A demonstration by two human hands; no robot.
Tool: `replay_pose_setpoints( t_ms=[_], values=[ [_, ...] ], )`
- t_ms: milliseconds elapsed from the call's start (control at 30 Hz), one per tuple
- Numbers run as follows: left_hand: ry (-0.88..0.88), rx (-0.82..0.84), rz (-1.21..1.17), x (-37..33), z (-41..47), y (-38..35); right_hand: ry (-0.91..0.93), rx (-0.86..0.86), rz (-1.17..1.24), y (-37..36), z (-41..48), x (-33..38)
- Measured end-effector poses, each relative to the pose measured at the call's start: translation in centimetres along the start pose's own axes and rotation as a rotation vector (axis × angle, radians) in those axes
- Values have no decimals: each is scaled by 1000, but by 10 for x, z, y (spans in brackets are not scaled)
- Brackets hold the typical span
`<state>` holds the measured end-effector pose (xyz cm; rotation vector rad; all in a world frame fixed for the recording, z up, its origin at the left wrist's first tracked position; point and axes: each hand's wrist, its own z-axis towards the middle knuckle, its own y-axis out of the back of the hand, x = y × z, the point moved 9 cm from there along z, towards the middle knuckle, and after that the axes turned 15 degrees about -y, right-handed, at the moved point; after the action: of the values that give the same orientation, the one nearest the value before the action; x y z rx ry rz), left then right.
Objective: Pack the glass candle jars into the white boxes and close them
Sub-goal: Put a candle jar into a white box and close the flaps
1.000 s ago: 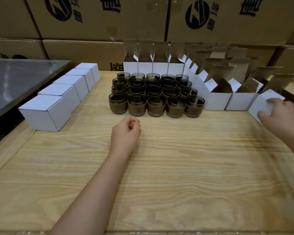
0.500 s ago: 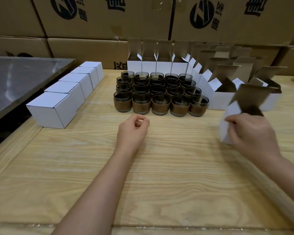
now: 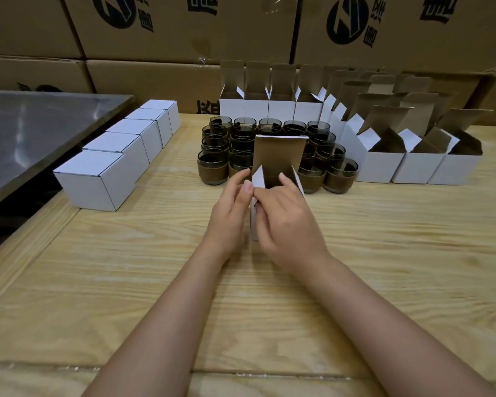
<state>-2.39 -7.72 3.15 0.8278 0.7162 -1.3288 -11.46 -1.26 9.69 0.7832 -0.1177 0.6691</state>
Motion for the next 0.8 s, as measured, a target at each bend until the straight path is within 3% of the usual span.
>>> replay_pose_setpoints(
  t_ms=[100, 167, 300, 367, 500, 800],
  values=[
    [-9, -11, -5, 0, 1, 0, -12, -244, -37, 24, 0, -6],
    [-19, -4, -8, 0, 1, -1, -159, -307, -5, 33, 6, -27],
    [-11, 46, 65, 3, 0, -5, -587, 34, 531, 1, 14, -78],
    [-27, 35, 109, 2, 0, -3, -678, 68, 724, -7, 11, -86],
    [-24, -47, 30, 6, 3, 4, -797, 21, 957, -12, 5, -104],
    [-109, -56, -20, -9, 1, 9, -760, 340, 1101, -37, 2, -105]
  ],
)
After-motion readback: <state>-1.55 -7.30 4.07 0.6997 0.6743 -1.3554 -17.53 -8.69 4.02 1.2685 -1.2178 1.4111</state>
